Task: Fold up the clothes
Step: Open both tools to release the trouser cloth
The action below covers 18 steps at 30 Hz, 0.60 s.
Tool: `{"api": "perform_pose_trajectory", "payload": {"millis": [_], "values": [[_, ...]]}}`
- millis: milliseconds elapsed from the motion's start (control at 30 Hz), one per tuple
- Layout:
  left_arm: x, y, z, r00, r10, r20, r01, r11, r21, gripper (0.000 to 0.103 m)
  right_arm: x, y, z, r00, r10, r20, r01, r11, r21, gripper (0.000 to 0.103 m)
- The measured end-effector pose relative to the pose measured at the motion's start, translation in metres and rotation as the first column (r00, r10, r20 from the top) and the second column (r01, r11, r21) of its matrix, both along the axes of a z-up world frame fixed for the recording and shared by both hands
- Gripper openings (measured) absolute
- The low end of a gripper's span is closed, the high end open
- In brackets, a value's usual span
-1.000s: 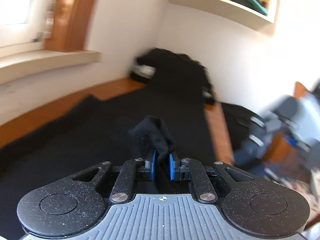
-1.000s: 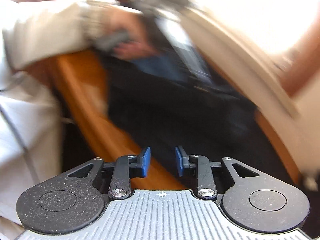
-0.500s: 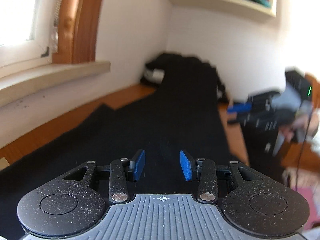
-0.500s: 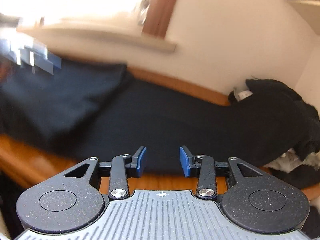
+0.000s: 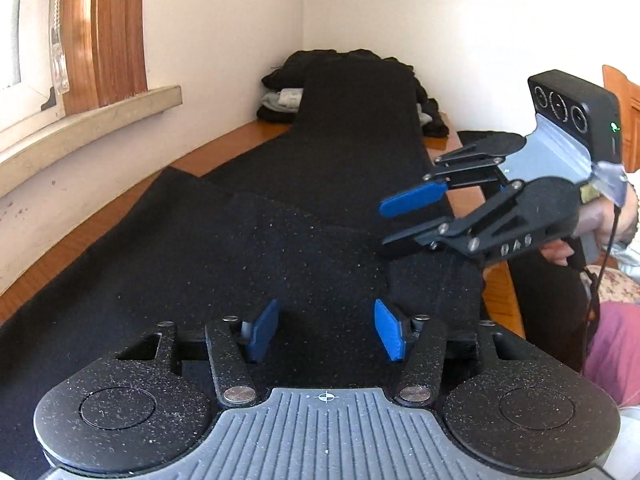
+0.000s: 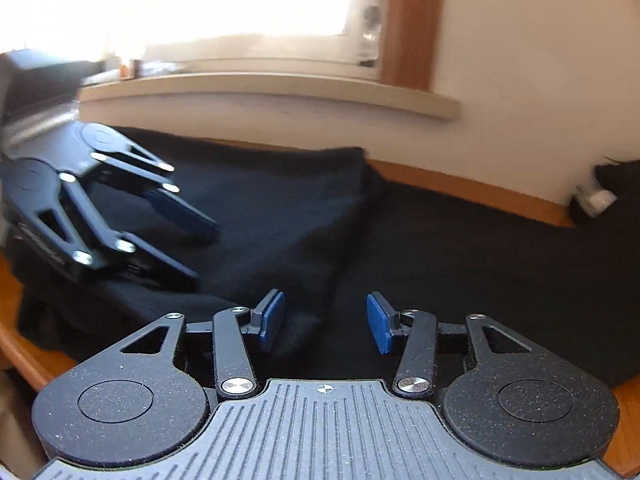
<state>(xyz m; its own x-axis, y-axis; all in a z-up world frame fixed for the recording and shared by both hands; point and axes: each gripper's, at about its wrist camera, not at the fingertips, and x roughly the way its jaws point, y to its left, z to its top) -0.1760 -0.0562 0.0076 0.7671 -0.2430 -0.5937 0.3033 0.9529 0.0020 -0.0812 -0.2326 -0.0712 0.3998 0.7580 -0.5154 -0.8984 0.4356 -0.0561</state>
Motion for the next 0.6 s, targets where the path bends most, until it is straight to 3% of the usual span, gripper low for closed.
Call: {"api": "perform_pose_trajectory", "payload": {"millis": [133, 267, 367, 467, 600], "values": [[0.008, 0.000, 0.001, 1.000, 0.014, -0.003, -0.014, 1.000, -0.010, 0.062, 0.012, -0.028, -0.002, 0.996, -0.080, -0.037, 0.082, 0.996, 0.042, 0.049], [0.011, 0.003, 0.002, 0.999, 0.040, -0.003, -0.040, 0.999, -0.028, 0.072, 0.053, -0.078, 0.000, 0.967, -0.249, -0.056, 0.254, 0.962, 0.099, 0.057], [0.013, 0.010, 0.004, 0.996, 0.092, 0.003, -0.092, 0.994, -0.065, 0.075, 0.094, -0.115, 0.007, 0.910, -0.412, -0.049, 0.414, 0.896, 0.159, 0.058], [0.016, 0.017, 0.006, 0.988, 0.157, 0.014, -0.155, 0.984, -0.091, 0.076, 0.139, -0.150, 0.020, 0.837, -0.534, -0.121, 0.546, 0.801, 0.247, 0.057], [0.017, 0.023, 0.008, 0.986, 0.167, 0.007, -0.165, 0.979, -0.120, 0.076, 0.188, -0.169, 0.038, 0.766, -0.630, -0.124, 0.634, 0.712, 0.302, 0.057]]}}
